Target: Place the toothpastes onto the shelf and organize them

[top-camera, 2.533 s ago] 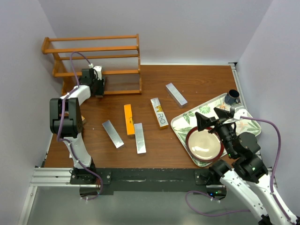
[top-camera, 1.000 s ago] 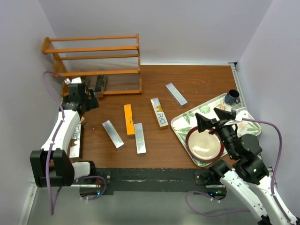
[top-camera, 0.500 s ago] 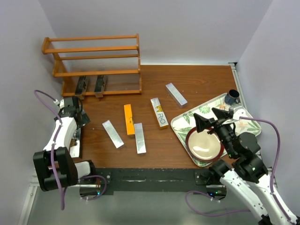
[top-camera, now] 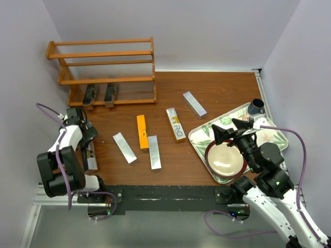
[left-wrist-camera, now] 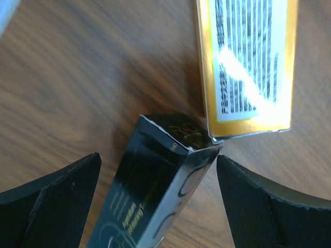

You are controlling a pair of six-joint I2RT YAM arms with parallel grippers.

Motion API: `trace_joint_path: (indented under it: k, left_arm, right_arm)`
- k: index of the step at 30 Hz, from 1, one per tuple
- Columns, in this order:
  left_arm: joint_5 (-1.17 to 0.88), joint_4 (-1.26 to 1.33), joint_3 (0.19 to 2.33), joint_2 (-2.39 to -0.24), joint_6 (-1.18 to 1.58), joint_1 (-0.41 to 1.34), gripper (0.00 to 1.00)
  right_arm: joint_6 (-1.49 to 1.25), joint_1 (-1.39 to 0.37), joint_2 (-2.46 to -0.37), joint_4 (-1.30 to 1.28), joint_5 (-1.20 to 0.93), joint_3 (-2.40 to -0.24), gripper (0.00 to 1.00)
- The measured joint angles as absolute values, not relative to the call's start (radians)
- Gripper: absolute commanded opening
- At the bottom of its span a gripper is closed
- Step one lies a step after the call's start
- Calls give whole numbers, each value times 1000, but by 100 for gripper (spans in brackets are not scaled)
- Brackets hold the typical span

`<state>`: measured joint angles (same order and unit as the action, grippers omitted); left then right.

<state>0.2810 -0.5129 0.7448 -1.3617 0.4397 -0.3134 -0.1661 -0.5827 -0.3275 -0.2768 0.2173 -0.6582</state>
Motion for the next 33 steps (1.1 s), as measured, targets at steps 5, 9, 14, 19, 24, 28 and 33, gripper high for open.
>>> trace_joint_path:
  k: [5,9,14,19,24,28,33]
  left_arm:
    - [201,-509,725,-1399,423,-313,99]
    - [163,-509,722,-1412,416,-300,90]
    - [139,-505,722,-1415,408,-232,80]
    - [136,-504,722,-1415,410,-176,75]
    - [133,-503,709,-1401,428,-125,64]
    - [126,-502,699,-1376,446,-80,53]
    - [118,-498,707,-1381,457,-64,47]
  right_arm:
    - [-166,-583,-327,-277,217,-658,99]
    - [-166,-583,-327,-277,217,-658,99]
    - [-166,-583,-327,-277,217,-658,99]
    - [-166,-583,-327,-277,217,-658,99]
    - [-166,-583,-327,-277,217,-658,99]
    - [-166,-583,-327,-277,217,-658,99]
    - [-166,-583,-326,-277,217,-658,99]
